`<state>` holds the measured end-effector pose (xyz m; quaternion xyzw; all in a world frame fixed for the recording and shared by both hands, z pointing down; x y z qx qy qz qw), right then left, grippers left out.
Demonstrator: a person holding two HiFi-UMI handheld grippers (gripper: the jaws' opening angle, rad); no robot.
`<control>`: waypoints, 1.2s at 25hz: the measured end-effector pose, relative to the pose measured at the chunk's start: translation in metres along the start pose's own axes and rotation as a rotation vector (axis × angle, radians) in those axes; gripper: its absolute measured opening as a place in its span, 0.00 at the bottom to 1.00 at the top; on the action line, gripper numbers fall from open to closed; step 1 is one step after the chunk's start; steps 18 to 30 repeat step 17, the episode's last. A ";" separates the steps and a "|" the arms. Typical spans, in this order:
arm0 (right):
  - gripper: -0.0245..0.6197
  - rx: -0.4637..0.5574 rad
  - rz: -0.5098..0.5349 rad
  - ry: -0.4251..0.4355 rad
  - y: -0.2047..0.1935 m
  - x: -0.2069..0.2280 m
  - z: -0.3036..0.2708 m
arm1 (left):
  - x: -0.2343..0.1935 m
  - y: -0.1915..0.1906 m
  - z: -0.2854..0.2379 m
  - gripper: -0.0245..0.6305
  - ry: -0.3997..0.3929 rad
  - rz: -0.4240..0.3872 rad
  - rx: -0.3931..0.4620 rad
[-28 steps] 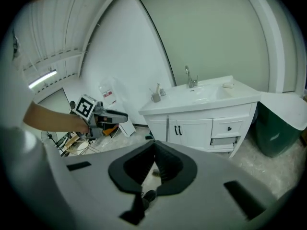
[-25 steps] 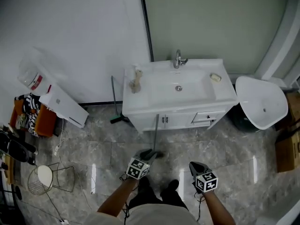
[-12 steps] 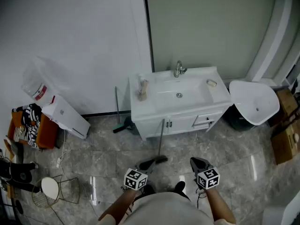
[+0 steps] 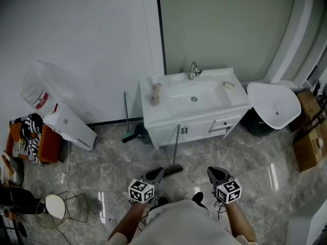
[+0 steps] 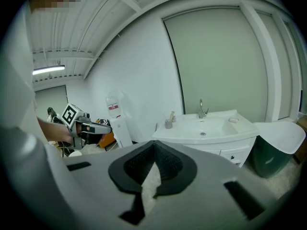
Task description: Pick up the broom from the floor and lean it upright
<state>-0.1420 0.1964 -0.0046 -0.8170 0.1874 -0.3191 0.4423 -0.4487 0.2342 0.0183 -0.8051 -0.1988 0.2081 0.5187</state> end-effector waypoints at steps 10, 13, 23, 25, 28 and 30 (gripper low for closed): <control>0.04 -0.002 0.006 0.006 0.004 0.003 -0.004 | 0.004 0.003 -0.001 0.07 0.009 -0.008 0.004; 0.04 0.001 0.005 0.010 0.006 0.005 -0.005 | 0.002 0.004 -0.002 0.07 0.018 -0.001 0.009; 0.04 0.006 0.003 0.012 0.011 0.006 -0.008 | -0.001 0.009 -0.003 0.07 0.026 0.007 0.016; 0.04 0.006 0.003 0.012 0.011 0.006 -0.008 | -0.001 0.009 -0.003 0.07 0.026 0.007 0.016; 0.04 0.006 0.003 0.012 0.011 0.006 -0.008 | -0.001 0.009 -0.003 0.07 0.026 0.007 0.016; 0.04 0.006 0.003 0.012 0.011 0.006 -0.008 | -0.001 0.009 -0.003 0.07 0.026 0.007 0.016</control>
Point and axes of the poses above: the fingertips, and each gripper's own axes: z backward along the fingers, x to its right, y out of its top, the point moved 8 cm from there along z, backward along the fingers, and after that the axes turned 12 degrees about -z, right-handed, at the moved point
